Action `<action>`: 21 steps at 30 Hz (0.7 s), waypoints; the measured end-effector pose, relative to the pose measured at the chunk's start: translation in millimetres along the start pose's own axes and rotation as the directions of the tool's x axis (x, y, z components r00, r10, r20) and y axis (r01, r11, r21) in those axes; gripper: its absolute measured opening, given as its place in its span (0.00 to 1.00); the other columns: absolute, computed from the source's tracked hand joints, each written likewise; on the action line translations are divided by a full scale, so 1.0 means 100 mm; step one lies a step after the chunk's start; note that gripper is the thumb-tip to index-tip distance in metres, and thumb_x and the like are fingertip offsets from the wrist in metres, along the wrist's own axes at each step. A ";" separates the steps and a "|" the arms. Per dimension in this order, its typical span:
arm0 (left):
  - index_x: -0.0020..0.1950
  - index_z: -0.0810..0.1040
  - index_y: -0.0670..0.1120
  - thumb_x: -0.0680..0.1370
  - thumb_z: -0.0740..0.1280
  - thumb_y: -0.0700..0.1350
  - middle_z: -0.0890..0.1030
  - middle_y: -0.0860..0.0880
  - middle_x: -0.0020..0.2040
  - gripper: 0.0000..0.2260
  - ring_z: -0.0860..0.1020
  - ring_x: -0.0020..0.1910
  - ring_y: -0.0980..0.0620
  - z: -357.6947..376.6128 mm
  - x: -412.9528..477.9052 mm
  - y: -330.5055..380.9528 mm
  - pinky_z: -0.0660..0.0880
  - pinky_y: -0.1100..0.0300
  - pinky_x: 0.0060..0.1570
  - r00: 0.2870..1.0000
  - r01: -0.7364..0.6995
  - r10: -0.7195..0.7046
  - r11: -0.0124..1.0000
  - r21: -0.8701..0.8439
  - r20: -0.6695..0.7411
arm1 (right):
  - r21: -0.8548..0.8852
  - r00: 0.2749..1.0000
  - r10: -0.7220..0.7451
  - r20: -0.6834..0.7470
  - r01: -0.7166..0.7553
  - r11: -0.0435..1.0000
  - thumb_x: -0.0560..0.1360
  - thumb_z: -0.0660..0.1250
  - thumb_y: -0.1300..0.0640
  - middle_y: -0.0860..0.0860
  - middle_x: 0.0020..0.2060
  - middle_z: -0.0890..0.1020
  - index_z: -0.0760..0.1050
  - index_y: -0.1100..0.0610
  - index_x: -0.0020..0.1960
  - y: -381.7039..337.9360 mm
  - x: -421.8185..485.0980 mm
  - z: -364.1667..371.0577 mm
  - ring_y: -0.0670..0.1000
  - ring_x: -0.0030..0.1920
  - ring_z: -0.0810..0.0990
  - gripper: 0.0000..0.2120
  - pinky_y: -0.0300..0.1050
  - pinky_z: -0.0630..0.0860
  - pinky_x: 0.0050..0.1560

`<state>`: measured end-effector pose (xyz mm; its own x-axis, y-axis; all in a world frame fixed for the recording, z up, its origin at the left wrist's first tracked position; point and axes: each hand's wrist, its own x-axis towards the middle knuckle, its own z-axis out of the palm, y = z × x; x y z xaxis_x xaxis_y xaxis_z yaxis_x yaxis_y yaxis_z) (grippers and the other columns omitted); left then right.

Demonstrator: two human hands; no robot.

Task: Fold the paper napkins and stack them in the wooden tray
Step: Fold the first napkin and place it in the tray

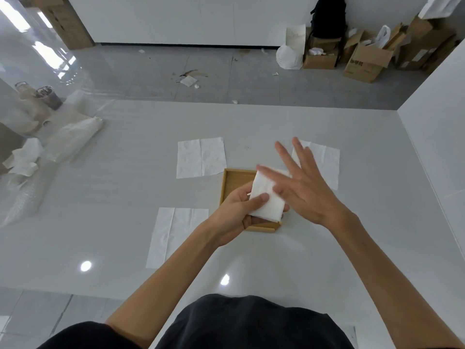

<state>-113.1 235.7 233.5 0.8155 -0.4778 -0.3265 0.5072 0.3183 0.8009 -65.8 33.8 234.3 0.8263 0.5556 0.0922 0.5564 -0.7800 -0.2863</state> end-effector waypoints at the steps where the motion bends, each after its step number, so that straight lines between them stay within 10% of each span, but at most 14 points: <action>1: 0.72 0.71 0.41 0.84 0.62 0.40 0.83 0.38 0.58 0.16 0.84 0.55 0.44 -0.01 -0.02 0.00 0.82 0.53 0.52 1.000 -0.003 0.003 1.000 -0.010 0.006 | -0.019 0.994 0.105 -0.031 -0.105 0.994 0.81 0.35 0.34 0.51 0.82 0.42 0.55 0.38 0.79 0.04 0.03 0.01 0.57 0.80 0.31 0.30 0.64 0.37 0.78; 4: 0.74 0.69 0.43 0.84 0.62 0.40 0.80 0.35 0.63 0.18 0.83 0.57 0.40 -0.06 -0.06 -0.03 0.81 0.48 0.55 0.999 -0.024 0.023 0.998 -0.055 -0.023 | 0.390 0.912 0.409 -0.029 -0.367 0.845 0.76 0.39 0.26 0.47 0.80 0.57 0.61 0.43 0.79 -0.05 0.06 0.03 0.50 0.81 0.47 0.39 0.60 0.45 0.80; 8: 0.74 0.68 0.46 0.84 0.62 0.41 0.77 0.38 0.68 0.18 0.79 0.64 0.36 -0.13 -0.07 -0.12 0.77 0.39 0.62 0.994 -0.049 0.046 0.998 -0.034 -0.097 | 0.860 0.832 0.471 0.294 -0.446 0.250 0.78 0.66 0.40 0.47 0.53 0.86 0.83 0.52 0.58 -0.31 0.03 0.13 0.46 0.56 0.84 0.18 0.56 0.75 0.68; 18: 0.57 0.77 0.37 0.83 0.64 0.44 0.80 0.49 0.43 0.10 0.82 0.45 0.51 -0.33 0.04 -0.40 0.80 0.45 0.60 0.944 0.108 -0.044 0.978 0.179 -0.326 | 0.813 0.817 0.573 0.066 -0.378 0.444 0.80 0.67 0.50 0.45 0.38 0.84 0.82 0.54 0.48 -0.20 0.13 0.54 0.44 0.39 0.81 0.09 0.45 0.78 0.42; 21: 0.57 0.77 0.39 0.83 0.64 0.46 0.83 0.42 0.50 0.10 0.83 0.50 0.45 -0.40 0.15 -0.50 0.81 0.48 0.58 0.925 0.150 -0.058 0.964 0.221 -0.376 | 0.803 0.797 0.601 0.066 -0.400 0.442 0.81 0.66 0.52 0.50 0.37 0.82 0.80 0.54 0.47 -0.19 0.08 0.79 0.45 0.36 0.77 0.09 0.42 0.73 0.39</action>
<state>-114.5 245.6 168.3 0.8297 -0.1527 -0.5369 0.5494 0.0540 0.8338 -76.3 75.6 165.3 0.9869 -0.0071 -0.1614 -0.1544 -0.3353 -0.9294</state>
